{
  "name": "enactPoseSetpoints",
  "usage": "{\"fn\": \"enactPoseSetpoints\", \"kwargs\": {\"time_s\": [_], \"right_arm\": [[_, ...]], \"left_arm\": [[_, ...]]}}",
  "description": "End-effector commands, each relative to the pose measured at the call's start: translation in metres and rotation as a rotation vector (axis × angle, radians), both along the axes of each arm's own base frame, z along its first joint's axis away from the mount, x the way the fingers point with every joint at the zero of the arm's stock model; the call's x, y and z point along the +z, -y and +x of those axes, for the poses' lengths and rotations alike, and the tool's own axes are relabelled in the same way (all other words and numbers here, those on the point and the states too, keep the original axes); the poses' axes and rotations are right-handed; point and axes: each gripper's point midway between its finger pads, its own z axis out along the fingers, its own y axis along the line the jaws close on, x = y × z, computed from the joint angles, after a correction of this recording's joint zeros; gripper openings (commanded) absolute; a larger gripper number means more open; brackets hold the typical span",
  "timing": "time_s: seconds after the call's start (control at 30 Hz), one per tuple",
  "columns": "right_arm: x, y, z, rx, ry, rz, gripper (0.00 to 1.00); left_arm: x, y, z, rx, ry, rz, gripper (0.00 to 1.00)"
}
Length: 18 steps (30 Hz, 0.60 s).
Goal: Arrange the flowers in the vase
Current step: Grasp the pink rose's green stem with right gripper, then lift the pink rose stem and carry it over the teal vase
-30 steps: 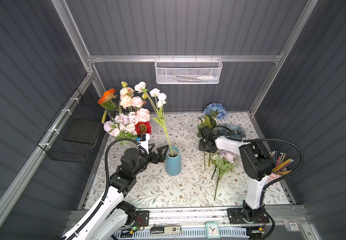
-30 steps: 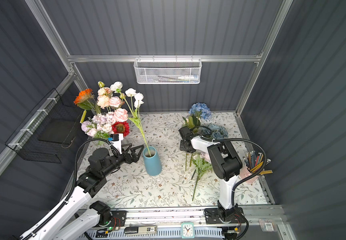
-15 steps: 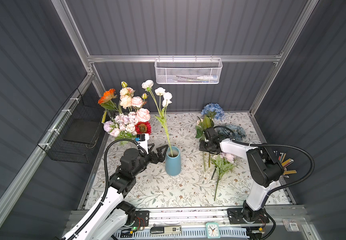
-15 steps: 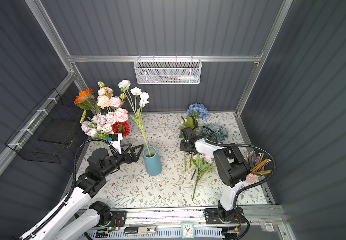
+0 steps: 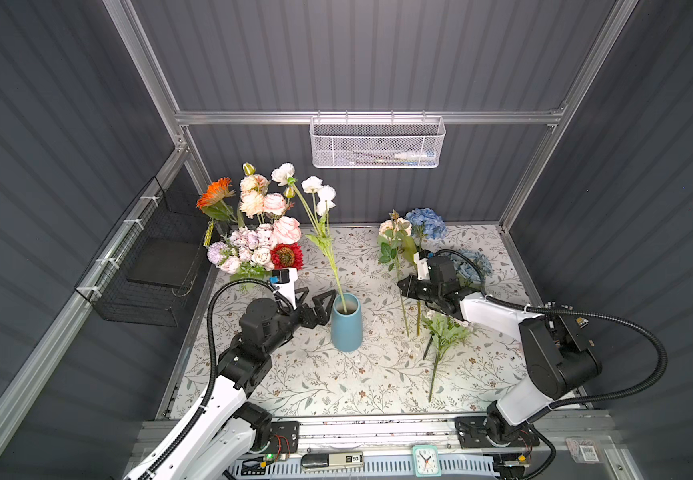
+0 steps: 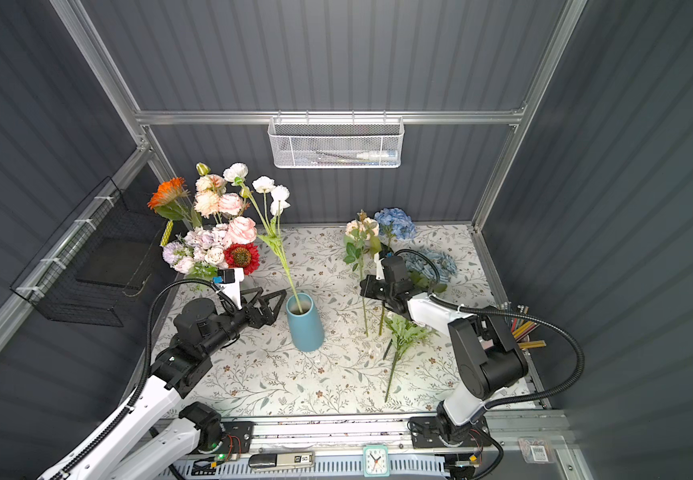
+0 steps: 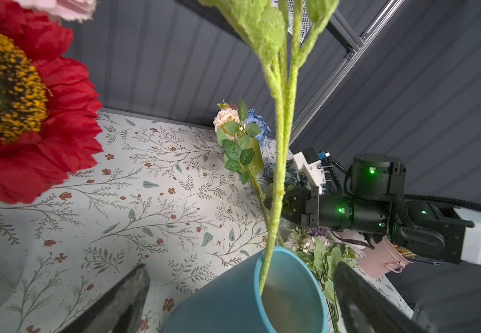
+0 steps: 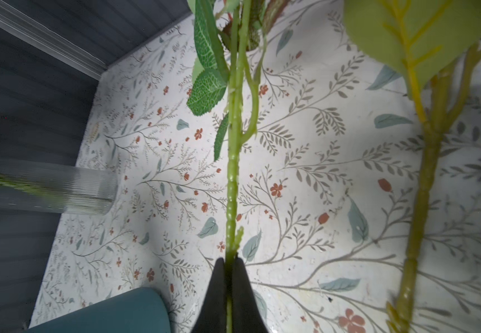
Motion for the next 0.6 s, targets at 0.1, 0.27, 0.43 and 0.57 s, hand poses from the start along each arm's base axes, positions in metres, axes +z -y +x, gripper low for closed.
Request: {"fn": "enactPoseSetpoints", "kwargs": {"time_s": [0.1, 0.27, 0.43, 0.57], "right_arm": [[0.067, -0.014, -0.003, 0.064, 0.213, 0.18, 0.0], [0.101, -0.011, -0.012, 0.073, 0.345, 0.24, 0.0], [0.124, -0.004, -0.022, 0.052, 0.446, 0.272, 0.0], [0.133, 0.0, -0.027, 0.029, 0.499, 0.273, 0.0]], "left_arm": [[0.0, -0.003, -0.001, 0.012, 0.003, -0.008, 1.0], [0.001, -0.003, -0.001, 0.014, 0.006, -0.01, 1.0], [0.002, -0.002, 0.0, 0.013, 0.006, -0.017, 1.0], [0.002, -0.001, 0.001, 0.01, 0.006, -0.023, 1.0]]}}
